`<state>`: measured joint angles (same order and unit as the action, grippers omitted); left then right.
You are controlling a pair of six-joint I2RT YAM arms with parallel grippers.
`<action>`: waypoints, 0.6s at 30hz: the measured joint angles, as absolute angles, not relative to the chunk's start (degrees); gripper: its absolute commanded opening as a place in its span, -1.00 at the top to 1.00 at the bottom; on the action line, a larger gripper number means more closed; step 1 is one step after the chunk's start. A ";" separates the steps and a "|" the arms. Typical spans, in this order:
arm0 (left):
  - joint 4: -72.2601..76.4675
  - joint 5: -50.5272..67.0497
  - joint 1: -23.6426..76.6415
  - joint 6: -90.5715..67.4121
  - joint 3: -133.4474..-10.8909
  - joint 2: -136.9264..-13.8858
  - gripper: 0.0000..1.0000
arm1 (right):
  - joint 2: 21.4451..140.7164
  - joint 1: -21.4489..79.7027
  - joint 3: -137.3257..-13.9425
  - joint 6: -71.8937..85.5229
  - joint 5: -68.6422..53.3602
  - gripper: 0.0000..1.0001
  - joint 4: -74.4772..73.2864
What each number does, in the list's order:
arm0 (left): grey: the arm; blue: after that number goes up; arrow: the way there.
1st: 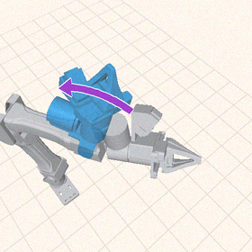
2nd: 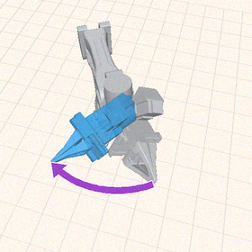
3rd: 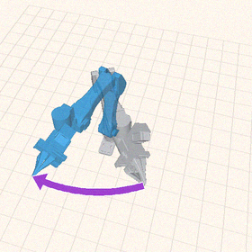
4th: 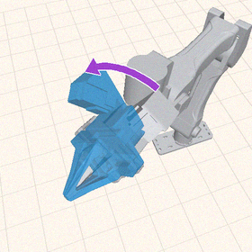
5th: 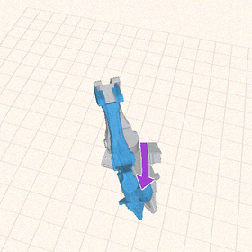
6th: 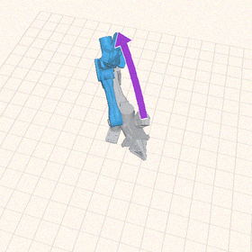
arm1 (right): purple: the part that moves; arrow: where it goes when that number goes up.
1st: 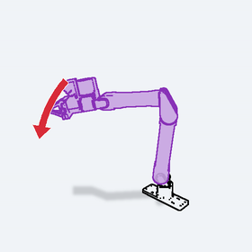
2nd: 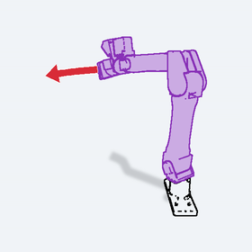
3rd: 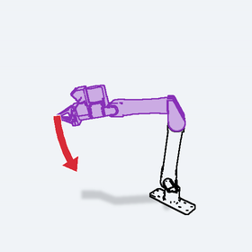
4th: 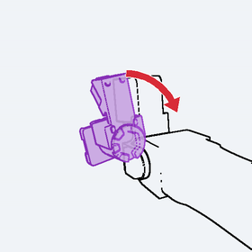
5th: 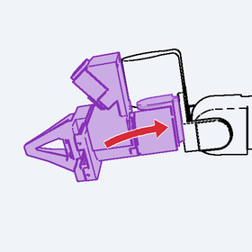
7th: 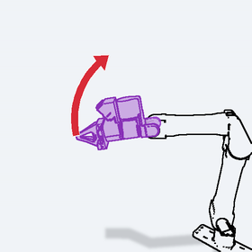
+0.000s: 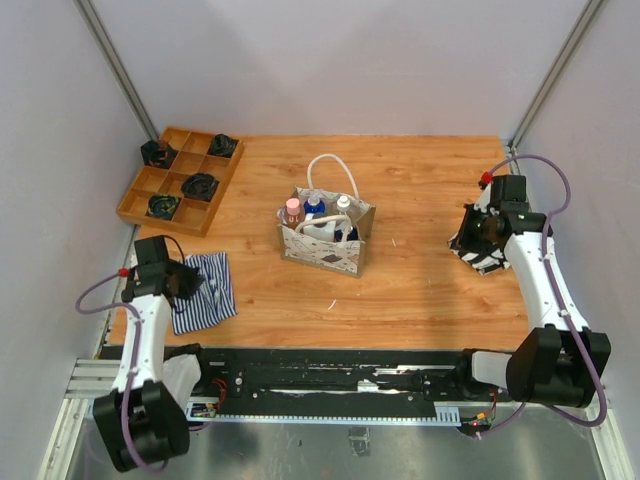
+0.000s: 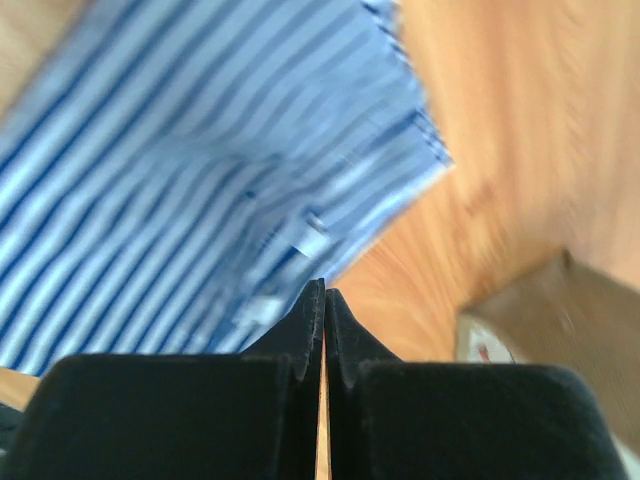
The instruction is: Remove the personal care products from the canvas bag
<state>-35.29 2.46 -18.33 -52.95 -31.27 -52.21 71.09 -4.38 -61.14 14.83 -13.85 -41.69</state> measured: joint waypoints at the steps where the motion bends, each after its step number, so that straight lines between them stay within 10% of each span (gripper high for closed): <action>1: -35.29 2.76 -16.36 -53.04 -31.40 -50.37 0.99 | 71.09 -4.38 -60.82 14.92 -14.00 0.98 -41.60; 18: -33.26 2.11 0.16 -59.59 -28.27 -64.10 0.99 | 67.05 -1.08 -58.08 18.04 -15.64 0.99 -38.72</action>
<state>-33.26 2.11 0.16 -59.59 -28.27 -64.10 67.05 -1.08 -58.08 18.04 -15.64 -38.72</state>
